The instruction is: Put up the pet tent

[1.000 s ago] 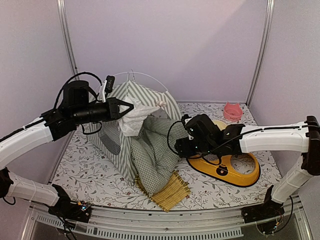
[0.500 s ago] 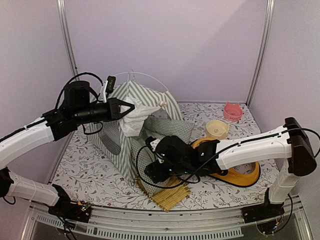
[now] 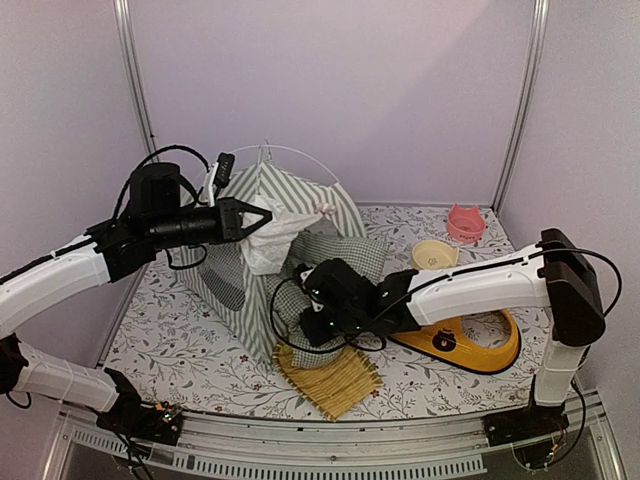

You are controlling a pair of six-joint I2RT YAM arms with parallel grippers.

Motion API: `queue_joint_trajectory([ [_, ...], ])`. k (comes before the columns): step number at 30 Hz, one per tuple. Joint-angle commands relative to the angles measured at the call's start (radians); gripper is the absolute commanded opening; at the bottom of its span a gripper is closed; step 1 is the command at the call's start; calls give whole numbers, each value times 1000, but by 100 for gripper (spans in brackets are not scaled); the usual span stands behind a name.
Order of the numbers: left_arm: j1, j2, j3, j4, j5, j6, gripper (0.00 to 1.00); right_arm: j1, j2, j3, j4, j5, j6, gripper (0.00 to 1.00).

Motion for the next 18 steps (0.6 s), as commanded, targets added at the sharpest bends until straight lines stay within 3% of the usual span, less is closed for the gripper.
queue_joint_trajectory([
  [1,6,27,-20,15,107,10,0,-107,-101,58,92,-51,0,8],
  [8,-31,31,1,54,186,30,0,-218,-113,77,292,-194,51,2],
  [18,-28,-2,14,142,239,-24,0,-174,123,103,395,-231,93,5],
])
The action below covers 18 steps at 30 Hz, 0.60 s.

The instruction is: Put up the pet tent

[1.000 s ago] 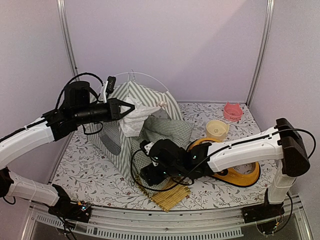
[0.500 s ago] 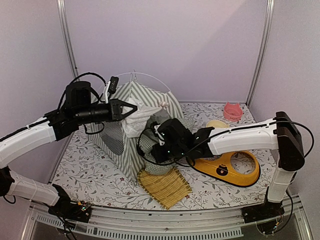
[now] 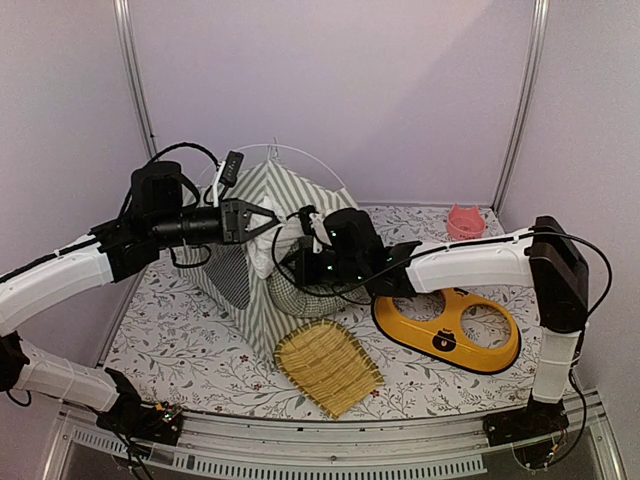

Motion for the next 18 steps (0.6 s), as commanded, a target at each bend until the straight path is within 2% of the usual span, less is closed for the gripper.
queue_joint_trajectory([
  [1,-6,-18,14,68,82,-37,0,28,126,12,55,-17,22,5],
  [3,4,-14,10,63,79,-37,0,30,145,3,54,-27,33,8],
  [5,15,-11,0,60,76,-41,0,32,132,-16,52,-24,38,16],
  [10,46,-14,-10,11,35,-18,0,40,2,-80,19,33,-1,60],
  [13,60,-15,-14,-20,10,-2,0,47,-88,-98,-37,71,-33,81],
  [18,71,-14,-13,-45,-18,11,0,50,-208,-135,-133,146,-59,98],
])
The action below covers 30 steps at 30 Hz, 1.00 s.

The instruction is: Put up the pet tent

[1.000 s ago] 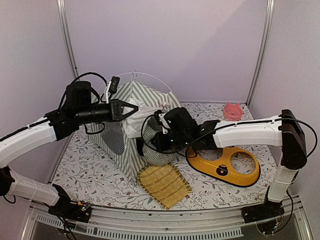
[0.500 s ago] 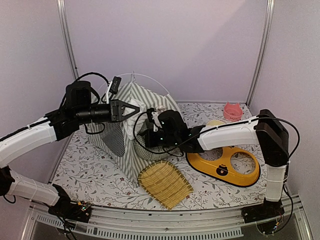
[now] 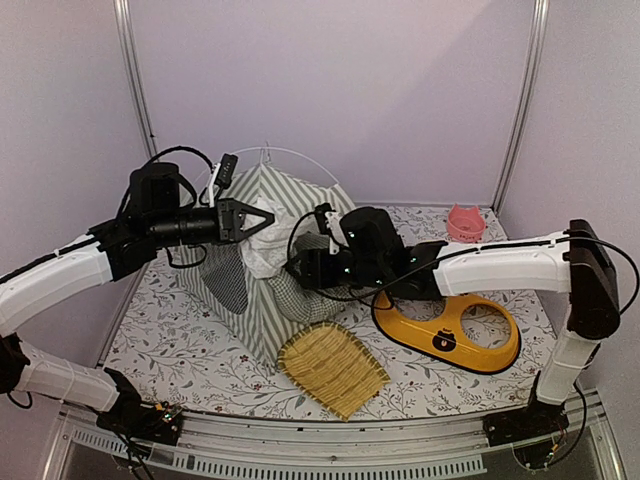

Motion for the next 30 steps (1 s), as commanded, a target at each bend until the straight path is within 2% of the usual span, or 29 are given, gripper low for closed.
queue_joint_trajectory([
  [1,23,-11,-4,-19,-13,28,0,17,-132,-36,-136,92,-43,100],
  [5,23,-11,-5,-22,-4,37,0,7,-213,-59,-254,218,-42,99],
  [8,23,-12,-5,-24,-2,42,0,-27,-288,-150,-287,272,-15,99],
  [14,23,-1,2,-16,24,46,0,-133,-367,-301,-255,224,72,99],
  [18,23,14,0,0,42,46,0,-167,-307,-319,-131,99,79,99],
  [24,23,33,7,29,75,36,0,-174,-122,-176,-50,28,74,98],
  [25,23,40,10,33,83,35,0,-174,-91,-140,-47,11,69,93],
  [27,22,51,19,38,97,32,0,-173,-33,-80,-47,-26,58,75],
  [28,22,57,24,39,104,31,0,-172,-9,-27,-47,-41,54,63],
  [29,21,62,27,42,113,31,0,-169,14,14,-50,-55,51,44],
  [30,19,65,28,46,120,32,0,-164,36,50,-57,-64,47,36],
])
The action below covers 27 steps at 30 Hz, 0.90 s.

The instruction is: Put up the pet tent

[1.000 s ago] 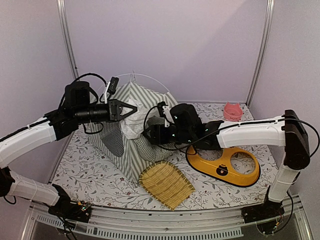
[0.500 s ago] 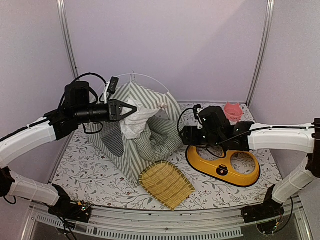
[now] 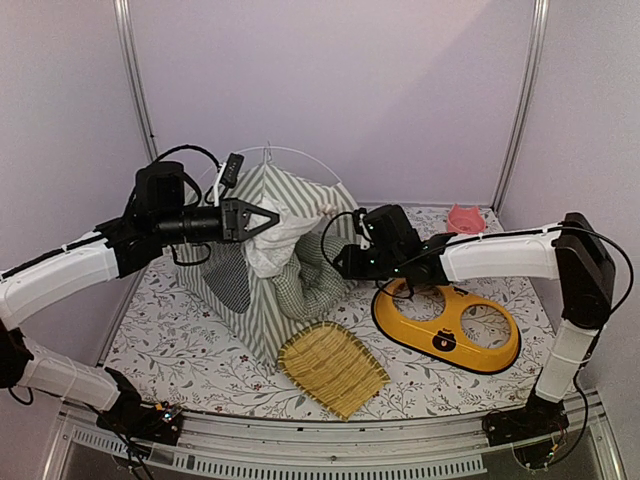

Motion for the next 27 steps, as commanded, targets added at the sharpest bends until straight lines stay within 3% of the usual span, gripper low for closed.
queue_joint_trajectory([
  [1,6,33,21,18,65,13,0,17,87,190,53,-92,-23,25],
  [2,6,37,22,25,74,12,0,29,102,234,42,-88,-33,13],
  [4,5,52,29,38,101,8,0,61,123,304,34,-66,-75,8],
  [9,1,60,61,76,171,-2,0,70,140,301,78,12,-115,7],
  [14,1,35,91,127,252,-26,0,-21,205,237,77,8,-44,6],
  [23,35,4,103,61,277,36,0,-56,240,237,6,85,3,15],
  [27,61,25,106,80,310,41,0,-50,188,230,-24,108,-4,8],
])
